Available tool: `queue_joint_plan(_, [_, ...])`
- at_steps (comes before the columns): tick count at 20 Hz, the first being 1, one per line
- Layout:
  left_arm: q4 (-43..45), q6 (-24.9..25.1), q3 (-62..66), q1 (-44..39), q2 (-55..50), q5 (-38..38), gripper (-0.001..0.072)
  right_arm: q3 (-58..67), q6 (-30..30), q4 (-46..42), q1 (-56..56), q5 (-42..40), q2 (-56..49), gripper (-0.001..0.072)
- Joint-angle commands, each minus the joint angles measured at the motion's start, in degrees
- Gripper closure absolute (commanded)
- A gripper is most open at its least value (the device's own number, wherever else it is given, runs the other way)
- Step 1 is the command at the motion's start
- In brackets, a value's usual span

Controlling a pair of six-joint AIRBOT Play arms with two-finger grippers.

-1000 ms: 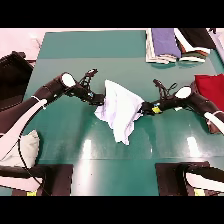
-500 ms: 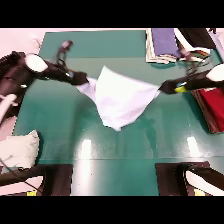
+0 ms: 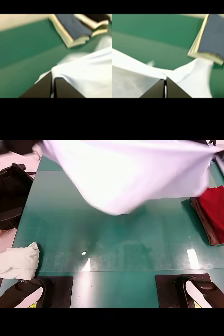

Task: Fold the shirts.

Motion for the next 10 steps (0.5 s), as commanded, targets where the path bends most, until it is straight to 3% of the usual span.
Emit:
queue_joint_plan(1, [1.51,0.76,7.06,0.13,5.29,0.11,0.0685,8.0,0.07,-1.16,-3.3,0.07,3.32,0.0696])
queue_joint_plan(7, [-3.5,1.18,13.0,0.13,5.55,-2.36,0.0685,20.81,0.31,-0.92,-3.67,5.9,-2.43,0.0696])
queue_joint_plan(10, [-6.23,1.27,12.83,0.13,1.09,-6.88,0.0685,23.1,3.74,-1.03,1.29,9.86,-9.79,0.0696])
